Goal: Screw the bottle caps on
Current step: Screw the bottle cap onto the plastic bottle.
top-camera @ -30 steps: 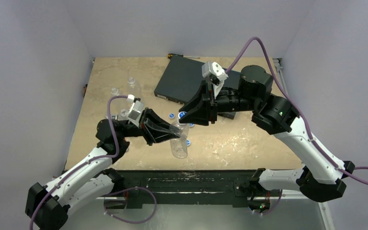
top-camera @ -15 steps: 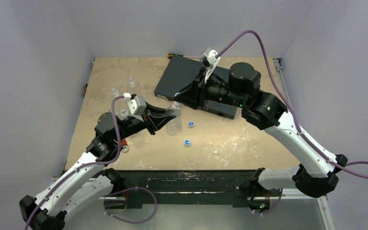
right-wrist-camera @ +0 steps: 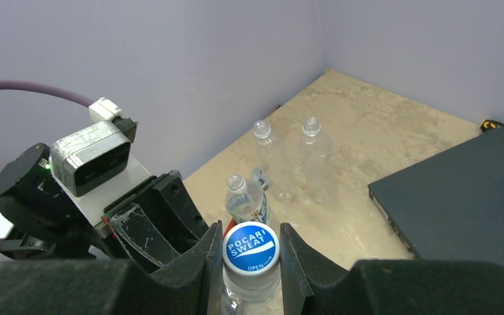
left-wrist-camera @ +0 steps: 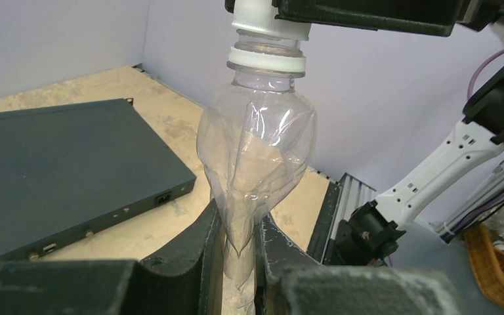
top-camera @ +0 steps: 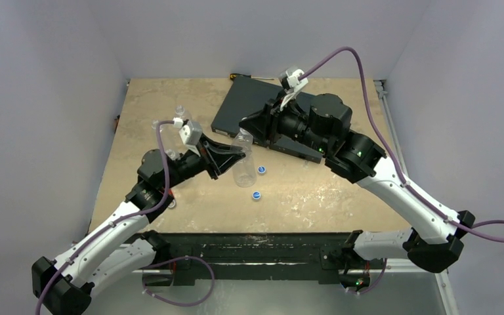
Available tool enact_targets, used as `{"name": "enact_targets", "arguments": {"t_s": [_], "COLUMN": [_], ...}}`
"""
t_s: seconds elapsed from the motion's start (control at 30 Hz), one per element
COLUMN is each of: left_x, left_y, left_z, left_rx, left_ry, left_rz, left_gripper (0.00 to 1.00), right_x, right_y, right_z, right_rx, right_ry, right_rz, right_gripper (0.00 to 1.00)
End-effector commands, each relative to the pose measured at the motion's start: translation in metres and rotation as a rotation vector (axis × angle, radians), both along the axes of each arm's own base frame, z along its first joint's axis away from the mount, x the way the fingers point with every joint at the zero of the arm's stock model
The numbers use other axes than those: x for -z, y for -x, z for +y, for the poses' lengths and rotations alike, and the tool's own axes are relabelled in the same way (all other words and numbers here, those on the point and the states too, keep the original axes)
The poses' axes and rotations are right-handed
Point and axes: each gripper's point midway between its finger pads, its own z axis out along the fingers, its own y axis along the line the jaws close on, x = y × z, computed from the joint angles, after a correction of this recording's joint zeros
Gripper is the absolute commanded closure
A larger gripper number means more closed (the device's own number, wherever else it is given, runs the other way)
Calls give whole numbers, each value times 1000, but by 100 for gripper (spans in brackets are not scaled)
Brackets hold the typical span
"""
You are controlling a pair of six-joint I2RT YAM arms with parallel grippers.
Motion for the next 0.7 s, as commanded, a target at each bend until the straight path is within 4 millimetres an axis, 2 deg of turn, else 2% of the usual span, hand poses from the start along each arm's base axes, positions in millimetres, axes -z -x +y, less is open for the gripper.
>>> {"name": "enact_targets", "arguments": {"t_s": [0.0, 0.1, 0.3, 0.57, 0.67], "left_x": [-59, -65, -56, -63, -67], "left_y": [0, 1, -18, -56, -70], "left_z": [6, 8, 22, 46, 48], "left_rx": [-22, -25, -165, -409, -480], "left_ry": [213, 226, 113, 63, 81], "left_rz": [-48, -54, -88, -144, -162], "left_gripper": [100, 100, 100, 100, 100], "right_x": [24, 28, 47, 77, 90], "right_y": [43, 41, 32, 9, -3], "right_z": [31, 35, 37, 32, 29], "right_rx": [-191, -195, -140, 55, 169], "right_ry": [17, 27, 88, 149, 169], "right_rz": [95, 111, 181, 300, 341], "right_gripper": [100, 100, 100, 100, 100]}}
